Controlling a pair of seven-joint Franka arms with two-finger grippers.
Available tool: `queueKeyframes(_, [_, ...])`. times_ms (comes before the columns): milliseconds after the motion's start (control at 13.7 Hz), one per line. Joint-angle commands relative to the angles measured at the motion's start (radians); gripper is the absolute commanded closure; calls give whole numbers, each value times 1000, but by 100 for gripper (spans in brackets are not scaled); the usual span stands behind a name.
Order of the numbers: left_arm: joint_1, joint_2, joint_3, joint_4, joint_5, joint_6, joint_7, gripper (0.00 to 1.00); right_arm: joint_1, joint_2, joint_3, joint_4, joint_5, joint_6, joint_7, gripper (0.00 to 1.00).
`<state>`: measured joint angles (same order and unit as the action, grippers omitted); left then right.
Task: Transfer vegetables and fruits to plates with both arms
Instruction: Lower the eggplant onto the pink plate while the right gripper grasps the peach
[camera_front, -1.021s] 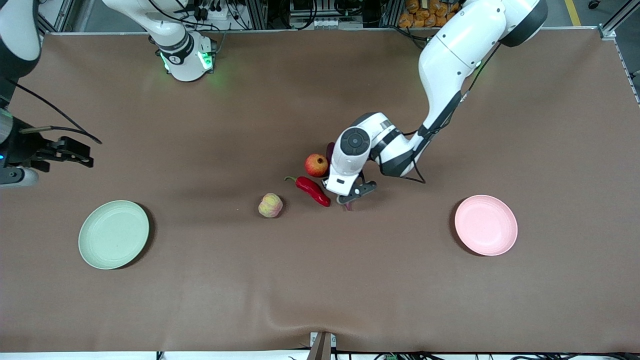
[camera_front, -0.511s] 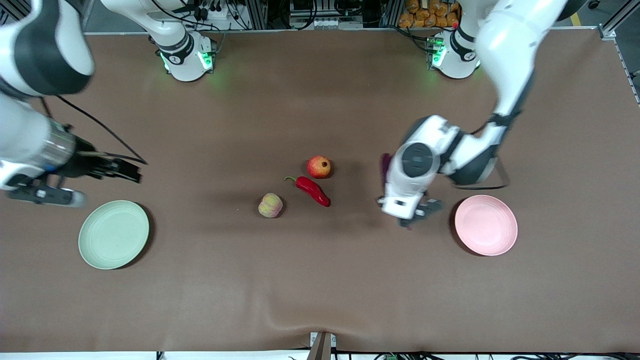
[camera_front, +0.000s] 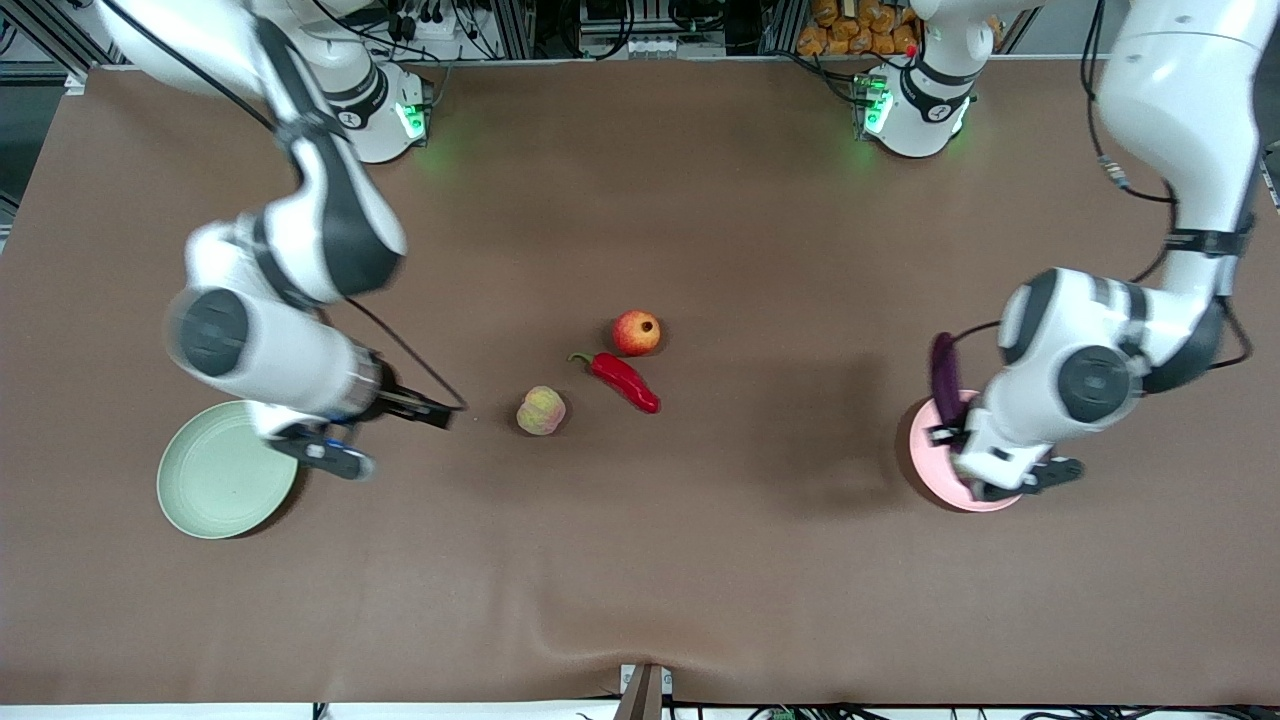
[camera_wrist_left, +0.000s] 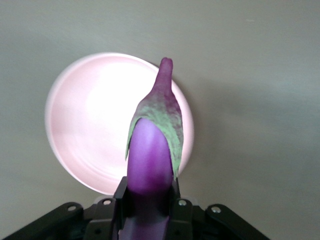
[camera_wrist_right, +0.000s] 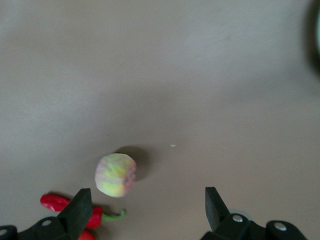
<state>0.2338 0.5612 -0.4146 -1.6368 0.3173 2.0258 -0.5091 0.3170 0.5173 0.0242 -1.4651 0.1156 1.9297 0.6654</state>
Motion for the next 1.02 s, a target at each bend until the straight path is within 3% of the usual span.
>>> queueKeyframes(0, [61, 19, -13, -8, 19, 16, 110, 100, 65, 90, -12, 25, -1, 80, 55, 0])
queueKeyframes(365, [142, 126, -12, -9, 103, 155, 129, 100, 121, 188, -12, 17, -1, 247, 121, 0])
queueKeyframes(730, [151, 137, -12, -28, 108, 171, 127, 97, 159, 233, -12, 2, -19, 247, 172, 0])
queueKeyframes(803, [150, 138, -12, -28, 108, 171, 127, 82, 162, 233, -12, -9, -20, 247, 177, 0])
queueKeyframes(948, [148, 138, -12, -26, 106, 171, 116, 21, 188, 248, -12, -11, -22, 253, 229, 0])
